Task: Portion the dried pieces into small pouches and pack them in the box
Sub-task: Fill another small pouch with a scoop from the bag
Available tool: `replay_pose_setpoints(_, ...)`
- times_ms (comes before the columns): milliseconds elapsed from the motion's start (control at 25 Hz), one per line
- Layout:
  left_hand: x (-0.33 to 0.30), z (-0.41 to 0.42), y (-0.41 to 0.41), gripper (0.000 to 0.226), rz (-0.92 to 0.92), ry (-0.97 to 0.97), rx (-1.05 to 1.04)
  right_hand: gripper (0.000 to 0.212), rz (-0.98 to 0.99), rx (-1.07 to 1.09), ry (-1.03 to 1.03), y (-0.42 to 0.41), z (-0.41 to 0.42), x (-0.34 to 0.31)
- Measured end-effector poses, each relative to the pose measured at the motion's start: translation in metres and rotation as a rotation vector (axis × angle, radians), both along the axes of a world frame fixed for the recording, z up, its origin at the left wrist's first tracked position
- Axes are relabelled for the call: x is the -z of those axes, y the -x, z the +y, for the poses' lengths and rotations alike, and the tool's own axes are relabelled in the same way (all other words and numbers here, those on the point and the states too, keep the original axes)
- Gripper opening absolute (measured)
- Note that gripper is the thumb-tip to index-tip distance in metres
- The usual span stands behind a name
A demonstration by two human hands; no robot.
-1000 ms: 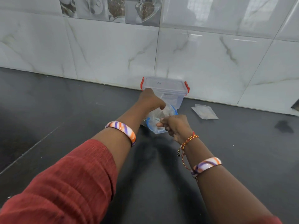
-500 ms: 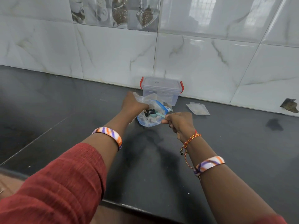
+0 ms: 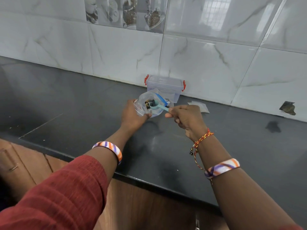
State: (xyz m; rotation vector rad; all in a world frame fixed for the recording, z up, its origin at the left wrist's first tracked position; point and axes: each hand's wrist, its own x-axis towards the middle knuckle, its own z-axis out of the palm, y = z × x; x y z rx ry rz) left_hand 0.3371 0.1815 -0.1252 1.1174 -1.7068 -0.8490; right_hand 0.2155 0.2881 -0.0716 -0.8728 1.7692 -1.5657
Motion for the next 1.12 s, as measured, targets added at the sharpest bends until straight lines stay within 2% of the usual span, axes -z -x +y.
replay_pose_setpoints(80,-0.002,0.007,-0.001,0.069,-0.041,0.076,0.014,0.016,0.185,-0.046,0.051,-0.005,0.004,-0.007)
replay_pose_setpoints(120,-0.003,0.011,0.000,0.070,-0.052,0.097,0.030,0.015,0.350,-0.046,0.061,-0.008,0.007,-0.010)
replay_pose_setpoints(200,-0.004,0.013,0.002,0.070,-0.053,0.112,0.054,0.017,0.770,-0.028,0.048,-0.016,0.010,-0.016)
replay_pose_setpoints(320,-0.007,0.017,0.008,0.072,0.053,0.024,0.083,0.025,1.394,-0.017,-0.052,-0.028,0.018,-0.024)
replay_pose_setpoints(400,-0.009,0.020,0.010,0.077,0.121,-0.046,0.098,0.019,1.644,0.016,-0.017,-0.034,0.025,-0.025)
replay_pose_setpoints(440,-0.009,0.019,0.011,0.078,0.150,-0.069,0.105,0.014,1.710,0.040,0.020,-0.036,0.028,-0.025)
replay_pose_setpoints(520,-0.008,0.018,0.013,0.074,0.185,-0.095,0.110,0.013,1.728,0.035,0.071,-0.036,0.028,-0.022)
replay_pose_setpoints(560,-0.008,0.016,0.014,0.071,0.185,-0.096,0.104,0.018,1.668,0.005,0.061,-0.032,0.023,-0.020)
replay_pose_setpoints(640,-0.008,0.013,0.015,0.066,0.165,-0.083,0.079,0.026,1.410,0.007,0.063,-0.025,0.014,-0.015)
replay_pose_setpoints(760,-0.013,0.003,0.012,0.063,0.112,-0.069,-0.026,0.024,0.869,0.119,0.168,-0.007,0.000,-0.009)
replay_pose_setpoints(840,-0.015,-0.007,0.007,0.063,0.086,-0.091,-0.126,0.020,0.689,0.163,0.114,0.004,-0.009,-0.001)
replay_pose_setpoints(920,-0.013,-0.022,0.006,0.067,0.073,-0.128,-0.155,0.021,0.707,0.164,0.037,0.007,-0.017,0.007)
replay_pose_setpoints(960,-0.012,-0.031,0.007,0.069,0.061,-0.153,-0.141,0.022,0.788,0.150,-0.005,0.005,-0.023,0.011)
replay_pose_setpoints(1120,-0.005,-0.059,0.022,0.076,0.034,-0.227,-0.089,0.026,1.379,0.004,-0.157,-0.014,-0.051,0.017)
